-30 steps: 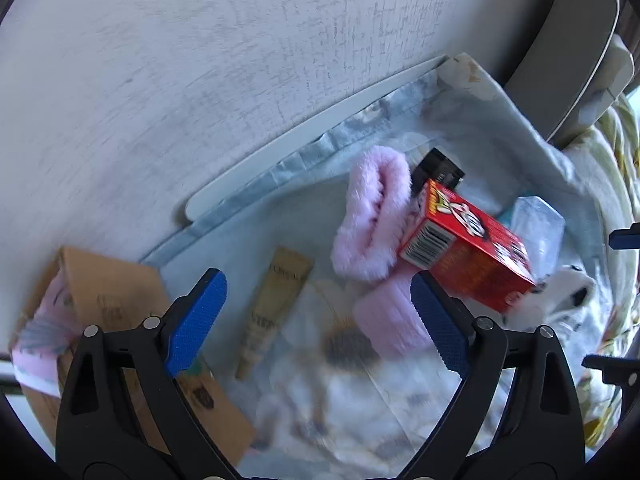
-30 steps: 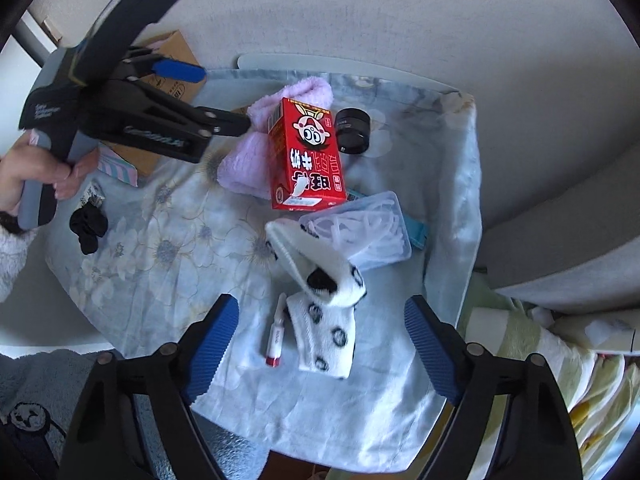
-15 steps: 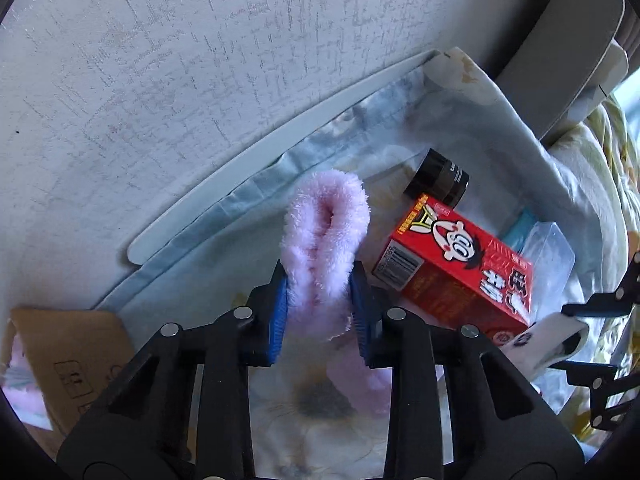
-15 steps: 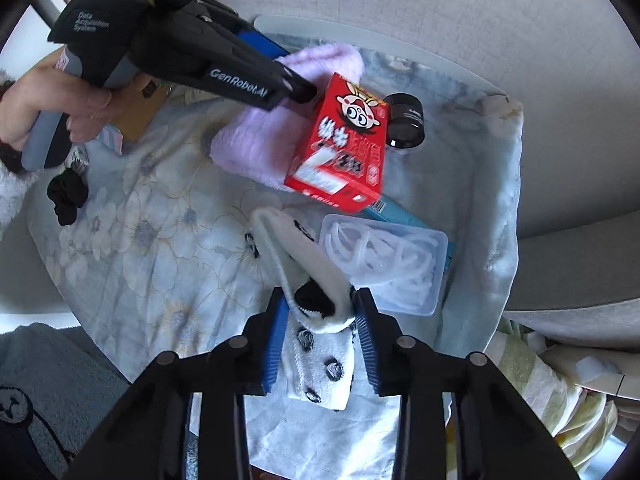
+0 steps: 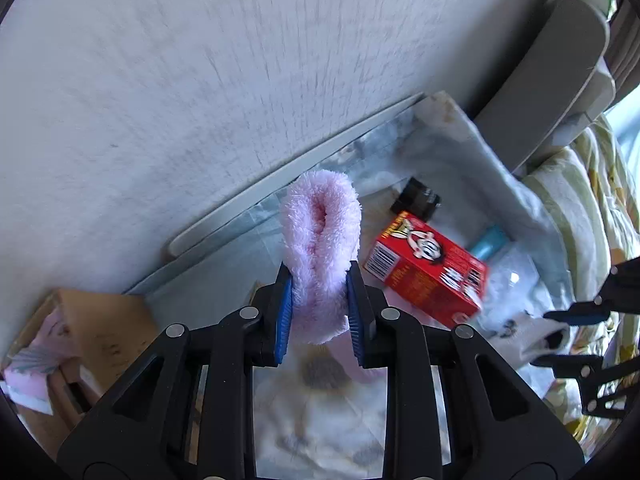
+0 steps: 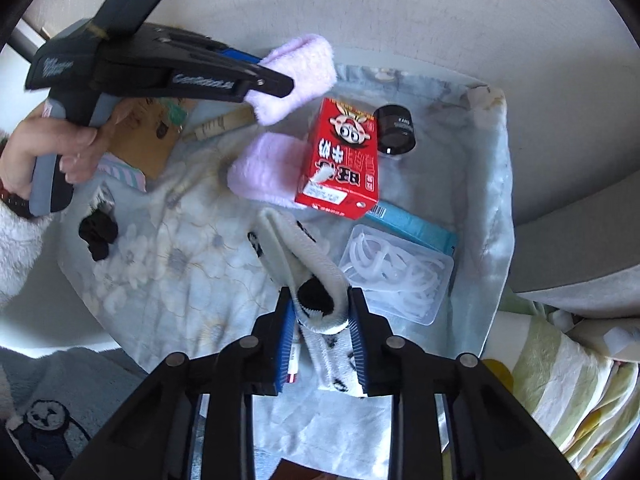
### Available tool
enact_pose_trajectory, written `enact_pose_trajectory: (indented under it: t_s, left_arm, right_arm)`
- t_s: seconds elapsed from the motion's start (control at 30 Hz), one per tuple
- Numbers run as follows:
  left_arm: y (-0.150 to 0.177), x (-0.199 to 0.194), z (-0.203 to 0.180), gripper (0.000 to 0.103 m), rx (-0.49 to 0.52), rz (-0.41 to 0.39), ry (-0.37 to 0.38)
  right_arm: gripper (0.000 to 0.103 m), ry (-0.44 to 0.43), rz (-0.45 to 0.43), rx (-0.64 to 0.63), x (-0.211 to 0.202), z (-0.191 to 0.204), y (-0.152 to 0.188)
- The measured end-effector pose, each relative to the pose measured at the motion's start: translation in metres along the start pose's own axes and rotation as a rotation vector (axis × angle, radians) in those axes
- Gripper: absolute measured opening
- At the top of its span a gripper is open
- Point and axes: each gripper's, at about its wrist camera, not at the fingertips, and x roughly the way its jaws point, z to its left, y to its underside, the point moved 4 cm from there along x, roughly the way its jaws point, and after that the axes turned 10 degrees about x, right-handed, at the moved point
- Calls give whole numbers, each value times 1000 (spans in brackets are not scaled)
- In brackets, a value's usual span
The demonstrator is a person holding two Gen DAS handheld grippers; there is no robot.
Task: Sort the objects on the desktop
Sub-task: 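Grasp a pink fuzzy slipper with the left tool while the right tool grasps a dalmatian slipper, then carry both slippers into the cardboard box and open both tools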
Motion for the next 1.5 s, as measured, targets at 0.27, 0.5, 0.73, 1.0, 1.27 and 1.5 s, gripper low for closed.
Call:
enact_pose_trajectory:
  t_s: [0.27, 0.5, 0.73, 1.0, 1.27, 1.5]
  left_arm:
    - [4, -63, 24, 22, -10, -28, -7]
    - [22, -121, 43, 22, -19, -56, -72]
    - [49, -166, 71, 22, -64, -99, -128]
    - [94, -194, 117, 22, -165, -100, -181]
    - [156, -212, 182, 22, -324, -46, -223]
    - [206, -207, 224, 22, -467, 26, -206]
  right_arm:
    - [24, 41, -32, 1, -27, 23, -4]
    - [24, 83, -49, 9, -59, 43, -18]
    - [24, 124, -69, -18, -80, 70, -39]
    - [24, 112, -100, -80, -93, 120, -78]
    - [24, 95, -111, -136, -92, 180, -130]
    - [24, 74, -72, -218, -64, 241, -160]
